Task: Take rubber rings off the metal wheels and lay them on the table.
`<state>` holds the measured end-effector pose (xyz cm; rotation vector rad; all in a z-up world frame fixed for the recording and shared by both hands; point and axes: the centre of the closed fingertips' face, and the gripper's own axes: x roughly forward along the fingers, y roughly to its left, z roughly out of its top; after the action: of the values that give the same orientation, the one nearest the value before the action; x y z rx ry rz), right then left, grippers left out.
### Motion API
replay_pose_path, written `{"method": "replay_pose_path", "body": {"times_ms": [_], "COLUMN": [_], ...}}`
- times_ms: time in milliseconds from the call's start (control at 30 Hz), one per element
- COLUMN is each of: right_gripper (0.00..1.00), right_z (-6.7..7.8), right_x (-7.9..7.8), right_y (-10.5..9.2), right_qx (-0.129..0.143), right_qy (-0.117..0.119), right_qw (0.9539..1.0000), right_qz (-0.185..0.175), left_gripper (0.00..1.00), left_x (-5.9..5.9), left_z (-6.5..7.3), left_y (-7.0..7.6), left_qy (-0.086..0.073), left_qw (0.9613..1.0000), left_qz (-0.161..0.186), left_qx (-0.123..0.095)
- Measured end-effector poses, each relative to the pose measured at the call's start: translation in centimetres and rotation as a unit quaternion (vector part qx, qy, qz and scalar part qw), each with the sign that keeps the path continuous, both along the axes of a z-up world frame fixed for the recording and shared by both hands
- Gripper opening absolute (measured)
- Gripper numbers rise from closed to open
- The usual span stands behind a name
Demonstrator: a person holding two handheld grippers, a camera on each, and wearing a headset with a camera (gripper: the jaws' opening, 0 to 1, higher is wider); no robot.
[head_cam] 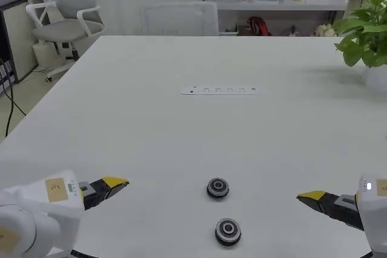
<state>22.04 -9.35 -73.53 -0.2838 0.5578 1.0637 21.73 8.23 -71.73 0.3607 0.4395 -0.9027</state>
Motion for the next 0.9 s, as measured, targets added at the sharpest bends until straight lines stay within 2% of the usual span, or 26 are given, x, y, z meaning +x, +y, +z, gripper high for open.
{"method": "replay_pose_path", "body": {"times_ms": [300,600,667,767,900], "right_gripper": [0.98,0.98,0.97,0.97,0.97], "right_z": [0.05,0.03,0.1,-0.01,-0.31], "right_x": [0.15,0.1,0.13,0.04,-0.28], "right_y": [-0.12,-0.06,-0.05,-0.03,0.19], "right_qx": [0.001,0.002,0.002,0.0,-0.006], "right_qy": [-0.003,-0.002,-0.004,-0.002,0.005], "right_qw": [1.0,1.0,1.0,1.0,0.9999], "right_qz": [-0.004,-0.002,-0.003,-0.001,0.009], "left_gripper": [0.93,0.93,0.93,0.93,0.93], "left_x": [-0.19,-0.16,-0.13,-0.47,-0.35], "left_z": [-0.17,-0.47,-0.43,-0.04,0.09], "left_y": [-0.24,0.08,0.08,-0.67,-0.45], "left_qy": [0.004,0.013,0.013,0.013,0.009], "left_qw": [1.0,0.9998,0.9998,0.9998,0.9997], "left_qz": [-0.007,-0.011,-0.011,-0.01,-0.01], "left_qx": [0.002,-0.006,-0.01,-0.015,-0.018]}}
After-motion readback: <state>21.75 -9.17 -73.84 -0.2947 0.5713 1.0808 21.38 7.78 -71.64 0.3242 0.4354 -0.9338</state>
